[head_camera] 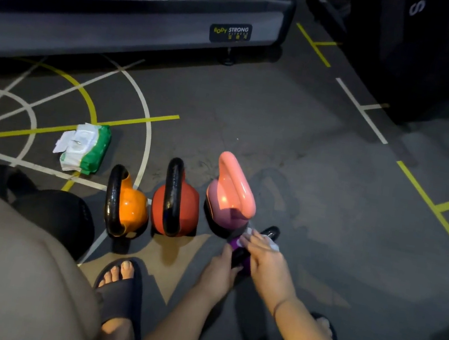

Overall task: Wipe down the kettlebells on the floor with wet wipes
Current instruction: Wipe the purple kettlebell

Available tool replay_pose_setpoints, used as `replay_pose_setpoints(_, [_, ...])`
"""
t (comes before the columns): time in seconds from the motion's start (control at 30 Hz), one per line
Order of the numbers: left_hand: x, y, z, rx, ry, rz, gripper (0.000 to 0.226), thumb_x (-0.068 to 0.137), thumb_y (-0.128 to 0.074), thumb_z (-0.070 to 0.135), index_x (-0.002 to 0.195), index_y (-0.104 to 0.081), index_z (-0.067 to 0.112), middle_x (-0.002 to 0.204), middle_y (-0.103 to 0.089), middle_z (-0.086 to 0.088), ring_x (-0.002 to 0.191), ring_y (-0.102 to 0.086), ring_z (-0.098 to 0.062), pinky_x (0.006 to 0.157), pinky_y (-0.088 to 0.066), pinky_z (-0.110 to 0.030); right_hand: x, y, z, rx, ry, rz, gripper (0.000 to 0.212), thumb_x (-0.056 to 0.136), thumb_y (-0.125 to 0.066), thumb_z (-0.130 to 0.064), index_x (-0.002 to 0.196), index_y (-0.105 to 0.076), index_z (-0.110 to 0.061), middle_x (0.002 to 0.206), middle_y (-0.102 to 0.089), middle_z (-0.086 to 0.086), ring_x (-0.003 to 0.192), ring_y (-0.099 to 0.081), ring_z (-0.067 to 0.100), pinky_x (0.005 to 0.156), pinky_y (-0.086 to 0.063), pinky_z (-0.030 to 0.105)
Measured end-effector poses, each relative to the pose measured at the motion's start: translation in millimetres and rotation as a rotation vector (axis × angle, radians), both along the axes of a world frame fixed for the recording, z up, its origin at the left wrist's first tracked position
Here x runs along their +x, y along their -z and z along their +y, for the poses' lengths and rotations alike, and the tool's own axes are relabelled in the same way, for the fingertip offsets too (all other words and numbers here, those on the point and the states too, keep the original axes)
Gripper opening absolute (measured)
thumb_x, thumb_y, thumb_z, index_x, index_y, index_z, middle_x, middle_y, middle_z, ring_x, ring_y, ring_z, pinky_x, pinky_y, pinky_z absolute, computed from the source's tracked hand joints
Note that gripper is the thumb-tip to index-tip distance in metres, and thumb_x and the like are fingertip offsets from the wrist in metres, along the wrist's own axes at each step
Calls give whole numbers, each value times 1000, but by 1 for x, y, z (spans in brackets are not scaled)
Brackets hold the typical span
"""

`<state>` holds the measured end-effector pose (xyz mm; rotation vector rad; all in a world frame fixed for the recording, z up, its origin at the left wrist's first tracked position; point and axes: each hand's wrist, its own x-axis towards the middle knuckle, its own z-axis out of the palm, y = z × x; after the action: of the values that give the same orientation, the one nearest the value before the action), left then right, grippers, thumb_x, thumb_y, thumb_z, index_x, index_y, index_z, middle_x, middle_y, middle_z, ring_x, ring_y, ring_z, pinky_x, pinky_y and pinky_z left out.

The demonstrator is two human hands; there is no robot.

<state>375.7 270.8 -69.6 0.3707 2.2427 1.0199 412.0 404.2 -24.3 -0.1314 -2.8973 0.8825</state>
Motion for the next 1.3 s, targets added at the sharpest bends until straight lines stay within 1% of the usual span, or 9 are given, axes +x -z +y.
replay_pose_setpoints(0.23, [14,-2,-9,134,-149,-21,40,94,-65,28,132,-53,27,119,-71,-6,112,-67,-25,93,-50,-32,-8,-4,27,-52,196,-84,48,82,-45,20,117,-70,-1,131,-64,12,135,-45,28,113,-13,3])
replay_pose_setpoints(0.43, [8,4,-21,96,-125,5,56,88,-63,7,140,-58,28,121,-72,-1,114,-67,-16,97,-53,-36,20,15,-26,-110,-168,-163,55,87,-42,-25,133,-58,0,144,-45,9,143,-25,19,121,-1,21])
replay_pose_setpoints(0.63, [8,-2,-17,152,-177,48,39,85,-80,30,122,-71,26,105,-77,-1,101,-71,-18,90,-54,-31,-5,11,24,-24,238,-172,57,83,-47,16,136,-57,-2,149,-47,14,145,-35,32,120,-18,26])
replay_pose_setpoints(0.8, [9,-8,-18,112,-131,135,41,93,-59,22,133,-60,32,112,-74,-2,105,-70,-21,85,-54,-34,15,-2,-46,-85,-12,-214,59,80,-43,-13,136,-55,2,150,-42,18,144,-31,33,119,0,17])
replay_pose_setpoints(0.87, [5,-7,-18,109,-118,137,46,96,-54,28,140,-51,40,117,-72,3,108,-68,-15,88,-54,-33,15,1,-52,-104,-60,-172,61,83,-39,-22,137,-54,2,150,-40,14,145,-28,27,121,-5,24])
replay_pose_setpoints(0.97, [-3,2,-18,102,-79,197,56,89,-53,25,144,-50,28,118,-72,-9,108,-68,-29,90,-54,-42,-1,-3,-21,-19,131,-169,63,77,-41,4,138,-55,-3,149,-46,15,144,-34,30,120,-14,29])
replay_pose_setpoints(1.1, [-7,15,-25,101,-74,183,51,88,-65,24,137,-53,33,113,-74,-3,107,-69,-22,93,-54,-40,2,-1,22,37,357,-246,68,82,-43,15,147,-44,-5,157,-35,13,150,-24,27,124,-13,38])
replay_pose_setpoints(1.2, [-13,14,-29,111,-132,182,50,86,-78,26,133,-61,29,113,-75,0,108,-69,-16,95,-53,-35,7,-3,-9,75,268,-240,78,78,-46,16,152,-37,-7,162,-24,12,153,-11,25,123,-14,41])
replay_pose_setpoints(1.3, [-19,14,-33,15,-107,168,60,87,-77,27,142,-54,29,128,-68,0,116,-65,-19,98,-51,-38,10,-2,-48,184,7,-132,82,68,-60,16,147,-43,0,156,-36,17,147,-28,32,119,-15,46])
